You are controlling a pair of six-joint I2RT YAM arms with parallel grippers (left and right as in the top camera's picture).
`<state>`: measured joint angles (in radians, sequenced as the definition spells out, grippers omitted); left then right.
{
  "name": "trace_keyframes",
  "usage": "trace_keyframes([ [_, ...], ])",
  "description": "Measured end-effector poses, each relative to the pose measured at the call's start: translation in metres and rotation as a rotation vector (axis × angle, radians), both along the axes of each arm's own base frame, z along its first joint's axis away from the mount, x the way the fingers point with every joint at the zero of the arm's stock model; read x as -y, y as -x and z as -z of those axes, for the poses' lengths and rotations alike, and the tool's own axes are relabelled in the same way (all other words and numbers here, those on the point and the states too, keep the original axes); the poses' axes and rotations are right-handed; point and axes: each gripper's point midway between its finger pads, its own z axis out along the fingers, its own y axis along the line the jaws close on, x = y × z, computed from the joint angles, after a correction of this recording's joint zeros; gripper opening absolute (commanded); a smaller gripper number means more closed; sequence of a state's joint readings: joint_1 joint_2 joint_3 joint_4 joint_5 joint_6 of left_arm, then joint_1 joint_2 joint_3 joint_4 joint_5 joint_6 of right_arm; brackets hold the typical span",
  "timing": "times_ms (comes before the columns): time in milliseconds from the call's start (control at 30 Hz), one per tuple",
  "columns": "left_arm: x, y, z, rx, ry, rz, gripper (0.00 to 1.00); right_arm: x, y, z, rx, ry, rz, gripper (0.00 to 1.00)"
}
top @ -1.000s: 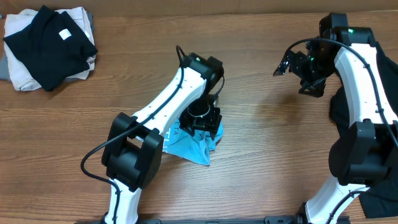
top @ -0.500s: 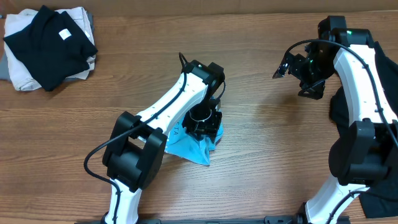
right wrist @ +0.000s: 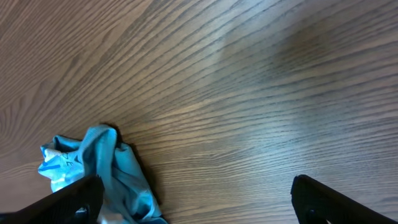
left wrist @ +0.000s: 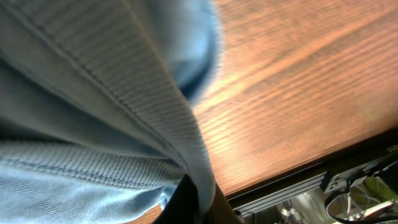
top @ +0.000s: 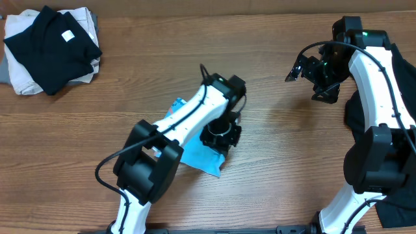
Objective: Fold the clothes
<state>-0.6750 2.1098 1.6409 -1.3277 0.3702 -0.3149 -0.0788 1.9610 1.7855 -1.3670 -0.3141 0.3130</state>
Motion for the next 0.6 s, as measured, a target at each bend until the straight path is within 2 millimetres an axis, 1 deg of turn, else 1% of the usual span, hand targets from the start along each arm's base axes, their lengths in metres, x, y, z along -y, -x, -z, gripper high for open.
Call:
trace_keyframes([
  [67,0.008,0.006,0.000,0.006,0.007,0.026,0.21,0.000,-0.001,0.000,0.005,0.000,0.000,1.00],
  [100,0.012,0.008,0.001,0.012,0.011,0.038,0.29,0.000,-0.001,0.000,0.005,0.000,0.000,1.00],
  [133,0.016,0.010,0.001,0.019,0.017,0.050,0.41,0.000,-0.001,0.000,0.005,0.000,0.000,1.00],
  [167,0.020,0.011,0.001,0.026,0.024,0.057,0.56,0.000,-0.001,0.000,0.005,0.000,0.000,1.00],
  [200,0.025,0.012,0.002,0.036,0.035,0.070,0.60,0.000,-0.001,0.000,0.005,0.001,0.000,1.00],
  [267,0.031,0.014,0.002,0.046,0.045,0.080,0.57,0.000,-0.001,0.000,0.005,0.000,0.000,1.00],
  [333,0.034,0.014,0.003,0.055,0.052,0.088,0.48,0.000,-0.001,0.000,0.005,0.000,0.000,1.00],
  [367,0.035,0.014,0.003,0.057,0.055,0.090,0.45,0.000,-0.001,0.000,0.005,0.000,0.000,1.00],
  [467,0.036,0.012,-0.002,0.059,0.057,0.090,0.45,0.000,-0.001,0.000,0.005,0.000,0.000,1.00],
  [533,0.036,0.009,-0.012,0.063,0.062,0.091,0.45,0.000,-0.001,0.000,0.005,0.000,0.001,1.00],
  [600,0.040,0.000,-0.025,0.086,0.080,0.085,0.51,0.000,-0.001,0.000,0.005,0.000,0.000,1.00],
])
